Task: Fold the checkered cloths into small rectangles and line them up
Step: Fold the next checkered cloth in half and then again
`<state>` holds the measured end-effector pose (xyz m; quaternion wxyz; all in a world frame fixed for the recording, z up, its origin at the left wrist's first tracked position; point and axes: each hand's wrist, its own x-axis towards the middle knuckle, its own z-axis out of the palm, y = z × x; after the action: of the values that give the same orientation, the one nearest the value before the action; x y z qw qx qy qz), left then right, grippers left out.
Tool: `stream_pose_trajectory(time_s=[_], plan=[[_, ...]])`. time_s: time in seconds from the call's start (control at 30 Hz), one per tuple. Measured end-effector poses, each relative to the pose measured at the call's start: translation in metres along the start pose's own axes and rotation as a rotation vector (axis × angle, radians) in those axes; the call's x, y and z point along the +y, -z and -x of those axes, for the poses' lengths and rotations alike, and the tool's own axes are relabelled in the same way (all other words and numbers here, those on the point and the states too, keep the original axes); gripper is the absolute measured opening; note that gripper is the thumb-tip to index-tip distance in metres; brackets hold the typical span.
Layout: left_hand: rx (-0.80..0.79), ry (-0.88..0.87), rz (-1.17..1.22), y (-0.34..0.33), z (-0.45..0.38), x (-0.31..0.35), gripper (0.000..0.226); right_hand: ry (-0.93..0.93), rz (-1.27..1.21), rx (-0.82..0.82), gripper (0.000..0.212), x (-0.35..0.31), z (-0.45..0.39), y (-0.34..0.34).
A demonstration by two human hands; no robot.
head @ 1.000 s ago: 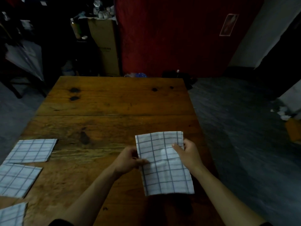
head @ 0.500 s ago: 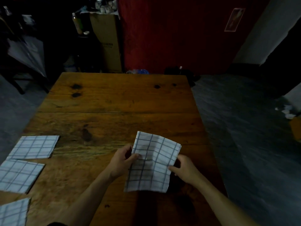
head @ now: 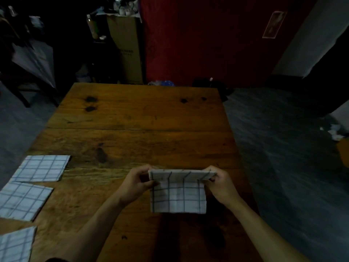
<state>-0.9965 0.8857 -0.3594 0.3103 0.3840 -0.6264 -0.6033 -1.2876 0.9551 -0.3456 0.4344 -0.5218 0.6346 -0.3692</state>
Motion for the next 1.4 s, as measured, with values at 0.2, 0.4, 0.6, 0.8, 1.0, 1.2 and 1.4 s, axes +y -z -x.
stream_pose_trajectory(time_s=[0.2,0.4,0.6,0.8,1.0,1.2,1.4], plan=[[0.088,0.086,0.069,0.002,0.0,-0.002,0.02,0.018,-0.029,0.069,0.024,0.006,0.001,0.0],[0.101,0.173,0.022,0.008,0.0,-0.012,0.027,-0.032,-0.094,0.074,0.016,0.008,0.006,-0.002],[0.138,0.184,-0.039,-0.003,0.006,-0.012,0.009,-0.092,-0.029,0.09,0.012,0.011,0.01,-0.007],[0.112,0.252,-0.048,-0.006,0.007,-0.023,0.002,-0.251,-0.072,-0.054,0.023,0.009,0.01,-0.007],[0.152,0.431,-0.079,-0.009,0.002,-0.036,0.01,-0.339,-0.048,0.041,0.025,0.018,0.006,-0.017],[0.148,0.395,-0.72,-0.023,0.009,-0.043,0.027,-0.24,0.365,0.06,0.027,0.041,0.003,-0.034],[-0.109,0.275,-1.153,-0.053,0.03,-0.051,0.063,-0.014,0.679,-0.216,0.054,0.054,0.015,-0.063]])
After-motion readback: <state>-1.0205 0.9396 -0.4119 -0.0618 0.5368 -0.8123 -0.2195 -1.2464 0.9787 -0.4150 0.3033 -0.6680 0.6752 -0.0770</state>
